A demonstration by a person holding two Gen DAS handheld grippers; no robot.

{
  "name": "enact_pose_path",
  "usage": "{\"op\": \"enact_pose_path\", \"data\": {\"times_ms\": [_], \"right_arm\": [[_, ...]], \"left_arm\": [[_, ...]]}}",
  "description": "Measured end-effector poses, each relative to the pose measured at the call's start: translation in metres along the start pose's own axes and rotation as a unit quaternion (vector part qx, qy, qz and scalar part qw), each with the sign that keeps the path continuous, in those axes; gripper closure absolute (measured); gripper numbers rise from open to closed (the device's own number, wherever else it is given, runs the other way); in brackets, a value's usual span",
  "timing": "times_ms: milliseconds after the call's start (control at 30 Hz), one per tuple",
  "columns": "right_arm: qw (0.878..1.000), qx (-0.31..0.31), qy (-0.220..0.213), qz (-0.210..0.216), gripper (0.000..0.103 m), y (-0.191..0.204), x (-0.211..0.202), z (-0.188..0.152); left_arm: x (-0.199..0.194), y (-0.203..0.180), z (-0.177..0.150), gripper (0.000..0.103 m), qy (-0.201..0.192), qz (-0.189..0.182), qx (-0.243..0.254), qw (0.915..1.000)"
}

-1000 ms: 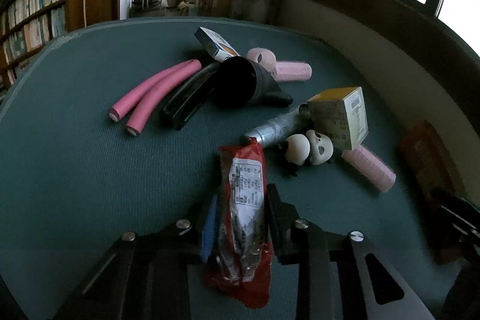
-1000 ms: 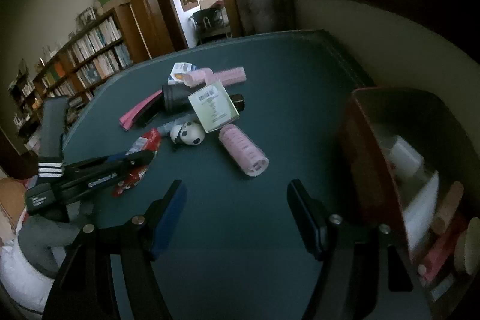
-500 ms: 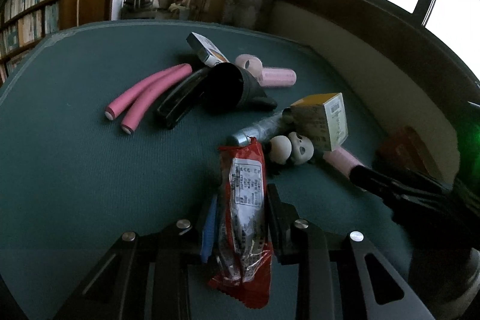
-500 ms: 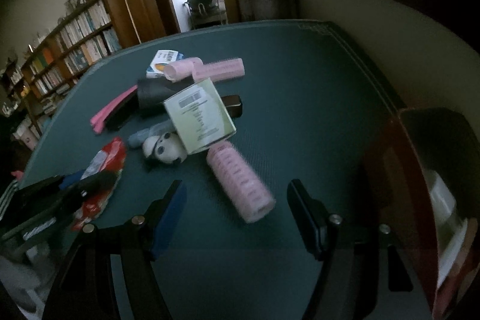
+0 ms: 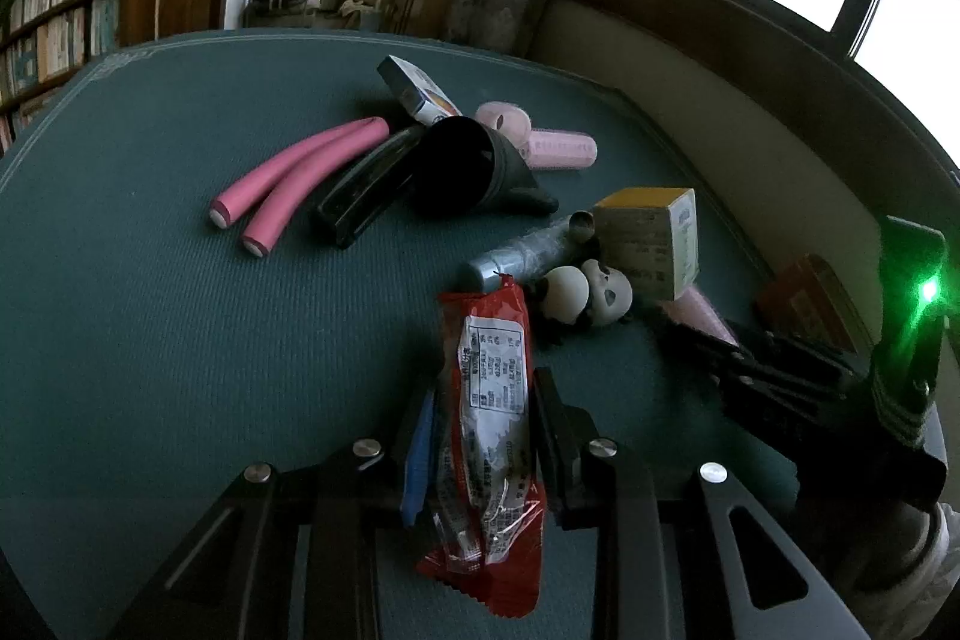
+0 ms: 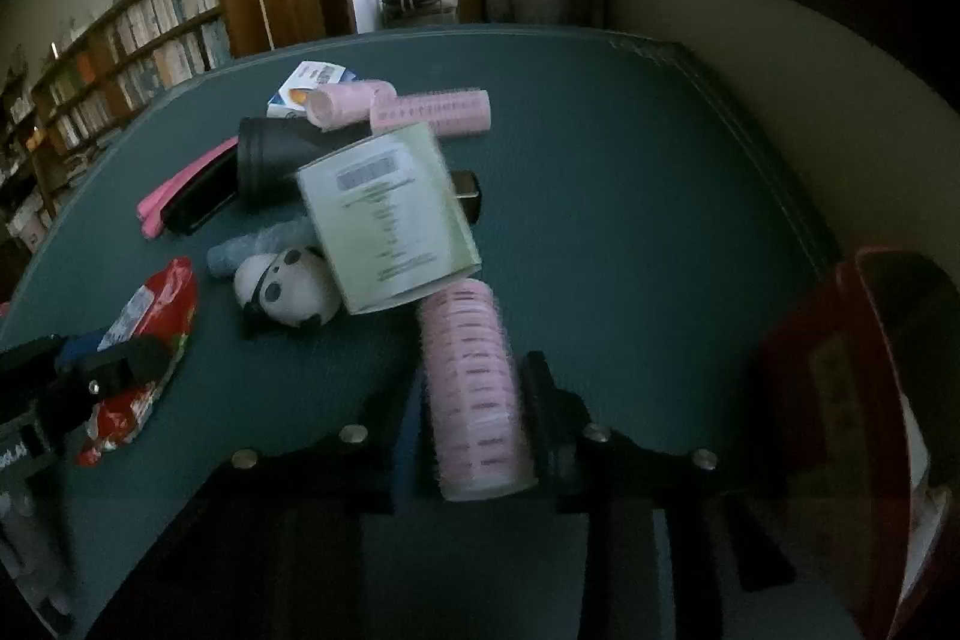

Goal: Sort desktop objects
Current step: 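Carry the red snack bag and pink roller over the cardboard box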

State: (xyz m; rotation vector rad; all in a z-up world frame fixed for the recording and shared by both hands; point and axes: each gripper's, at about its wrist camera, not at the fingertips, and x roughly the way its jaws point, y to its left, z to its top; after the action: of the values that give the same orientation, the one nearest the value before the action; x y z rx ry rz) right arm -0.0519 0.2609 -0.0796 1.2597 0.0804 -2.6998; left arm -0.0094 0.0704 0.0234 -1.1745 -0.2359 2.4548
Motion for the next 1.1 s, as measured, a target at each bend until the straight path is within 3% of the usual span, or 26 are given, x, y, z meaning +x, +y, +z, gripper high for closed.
{"op": "enact_pose_path", "data": {"times_ms": [433,800,1100], "right_arm": [[0.998,0.035,-0.011,0.047,0.071,-0.001,-0.051,-0.025],[0.997,0.05,-0.048,0.041,0.071,-0.009,-0.098,-0.036],[0.993,0.08,-0.084,0.017,0.071,-0.044,-0.139,-0.051]], "left_arm": [[-0.006,-0.007,-0.001,0.072,-0.009,-0.008,0.009,0.9999],[-0.016,-0.024,-0.004,0.072,-0.016,-0.024,0.023,0.9993],[-0.023,-0.049,-0.006,0.072,-0.016,-0.03,0.048,0.9983]]}}
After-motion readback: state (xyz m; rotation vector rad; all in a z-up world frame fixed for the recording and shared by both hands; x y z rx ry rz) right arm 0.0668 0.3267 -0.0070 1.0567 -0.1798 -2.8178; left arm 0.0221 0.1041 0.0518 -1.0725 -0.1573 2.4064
